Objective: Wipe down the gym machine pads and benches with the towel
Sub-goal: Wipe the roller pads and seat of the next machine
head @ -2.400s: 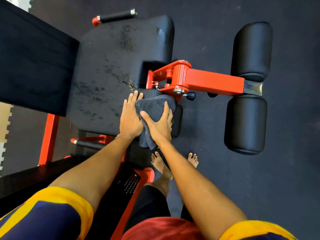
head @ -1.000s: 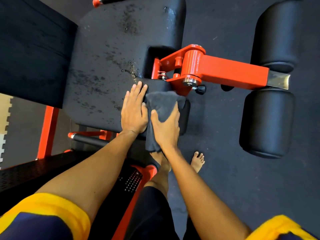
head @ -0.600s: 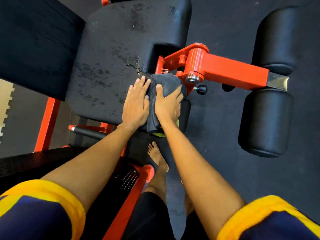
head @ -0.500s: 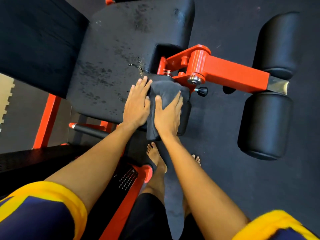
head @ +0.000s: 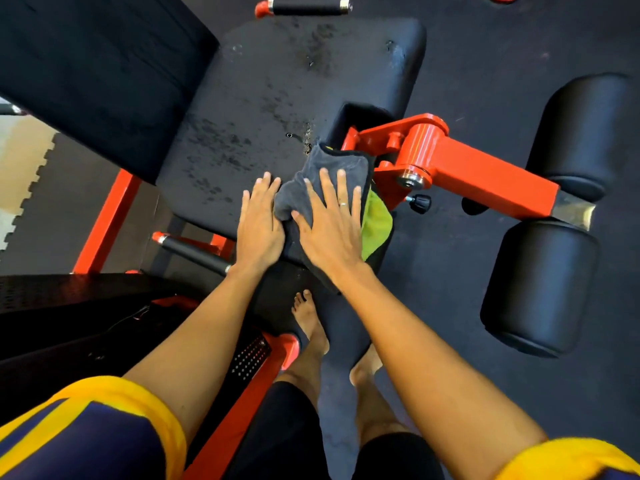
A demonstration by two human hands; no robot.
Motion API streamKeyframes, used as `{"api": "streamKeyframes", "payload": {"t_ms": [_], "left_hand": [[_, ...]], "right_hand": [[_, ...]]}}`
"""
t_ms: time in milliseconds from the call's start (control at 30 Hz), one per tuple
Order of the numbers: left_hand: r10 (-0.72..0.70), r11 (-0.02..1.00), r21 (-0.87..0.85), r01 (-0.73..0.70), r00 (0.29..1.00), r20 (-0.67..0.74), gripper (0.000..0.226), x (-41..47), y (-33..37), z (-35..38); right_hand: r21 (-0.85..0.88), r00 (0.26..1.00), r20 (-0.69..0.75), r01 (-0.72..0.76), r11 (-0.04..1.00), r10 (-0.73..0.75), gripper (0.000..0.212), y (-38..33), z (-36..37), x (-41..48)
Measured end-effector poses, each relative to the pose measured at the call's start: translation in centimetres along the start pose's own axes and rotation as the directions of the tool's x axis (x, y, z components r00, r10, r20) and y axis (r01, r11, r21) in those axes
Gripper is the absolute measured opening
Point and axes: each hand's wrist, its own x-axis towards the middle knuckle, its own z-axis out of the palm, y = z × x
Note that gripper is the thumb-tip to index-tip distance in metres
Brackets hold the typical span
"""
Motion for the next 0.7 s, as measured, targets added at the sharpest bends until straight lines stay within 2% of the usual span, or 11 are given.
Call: {"api": "streamKeyframes", "payload": {"t_ms": [200,300,400,467,600,700], "left_hand": [[0.056,0.998,0.008,-0.055,0.997,-0.049,0.049,-0.4,-0.7,0.2],[0.034,0.999,0.011,-0.034,0.999,-0.041,0.049,0.0,-0.3,0.1],[0.038,0.999,0.004,-0.038,0.999,-0.035,0.04,1.4,-0.3,-0.5],[0.036,0.999,-0.04,-0.037,0.999,-0.019,0.031,2.6,-0.6,-0.8],[0.069,0.996,-0.057,-0.07,0.998,-0.014,0.037,3.1,-1.0,-0.6],[0.063,0.997,-0.046,-0.064,0.998,-0.027,0.041,2.9,-1.1,-0.4]], "right_hand": [[-0.115,0.962,0.055,0.274,0.955,-0.269,0.075,3.1,-0.9,-1.9],[-0.207,0.984,0.059,0.177,0.962,-0.168,0.083,4.3,-1.8,2.2],[-0.193,0.991,0.125,-0.018,0.981,0.042,0.083,2.8,-2.3,6.6],[-0.189,0.988,0.118,-0.074,0.979,0.097,0.079,1.6,-2.0,6.7],[-0.167,0.998,-0.003,0.065,0.984,-0.066,0.073,1.2,-1.2,1.5],[-0.16,0.977,0.007,0.212,0.964,-0.213,0.074,2.7,-1.7,-0.2]]}}
